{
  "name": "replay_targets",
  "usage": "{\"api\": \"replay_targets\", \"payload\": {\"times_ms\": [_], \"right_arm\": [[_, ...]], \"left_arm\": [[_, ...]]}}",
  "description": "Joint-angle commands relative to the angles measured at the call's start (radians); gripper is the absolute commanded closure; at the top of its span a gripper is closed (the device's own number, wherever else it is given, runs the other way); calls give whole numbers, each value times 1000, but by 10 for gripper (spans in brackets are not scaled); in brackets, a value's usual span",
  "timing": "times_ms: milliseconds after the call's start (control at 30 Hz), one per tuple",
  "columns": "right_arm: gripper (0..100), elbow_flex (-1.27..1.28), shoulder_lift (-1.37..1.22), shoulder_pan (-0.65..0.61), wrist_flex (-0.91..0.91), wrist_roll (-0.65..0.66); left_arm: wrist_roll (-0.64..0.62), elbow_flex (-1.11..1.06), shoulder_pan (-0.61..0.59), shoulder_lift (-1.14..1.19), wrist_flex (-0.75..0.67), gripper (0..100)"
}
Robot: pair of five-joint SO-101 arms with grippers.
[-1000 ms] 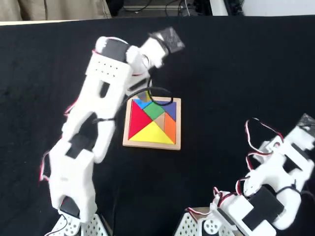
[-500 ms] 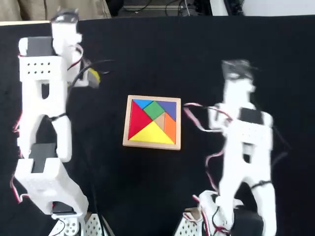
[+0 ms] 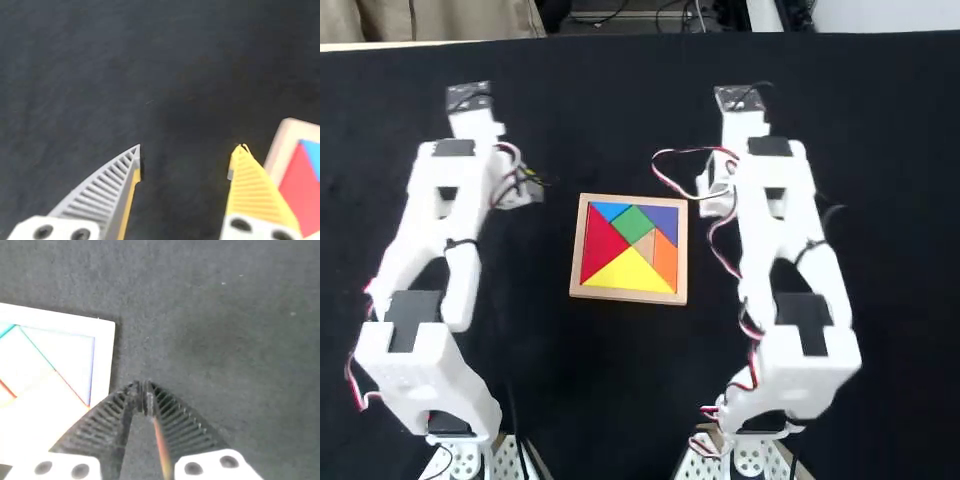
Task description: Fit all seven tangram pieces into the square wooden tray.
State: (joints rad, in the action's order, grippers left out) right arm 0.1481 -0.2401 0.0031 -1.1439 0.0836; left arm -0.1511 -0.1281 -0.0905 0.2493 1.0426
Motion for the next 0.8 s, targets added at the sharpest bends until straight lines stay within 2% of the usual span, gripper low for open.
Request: {"api": "replay_targets", "payload": {"times_ms": [0, 300, 767], "right_arm": [[988, -70, -44, -32, 28, 0], [988, -153, -196, -60, 23, 14], [988, -142, -213, -158, 21, 20]], "left_arm": [[-11, -42, 35, -43, -87, 722], [-17, -153, 35, -51, -204, 722], [-17, -171, 41, -46, -207, 722]]}}
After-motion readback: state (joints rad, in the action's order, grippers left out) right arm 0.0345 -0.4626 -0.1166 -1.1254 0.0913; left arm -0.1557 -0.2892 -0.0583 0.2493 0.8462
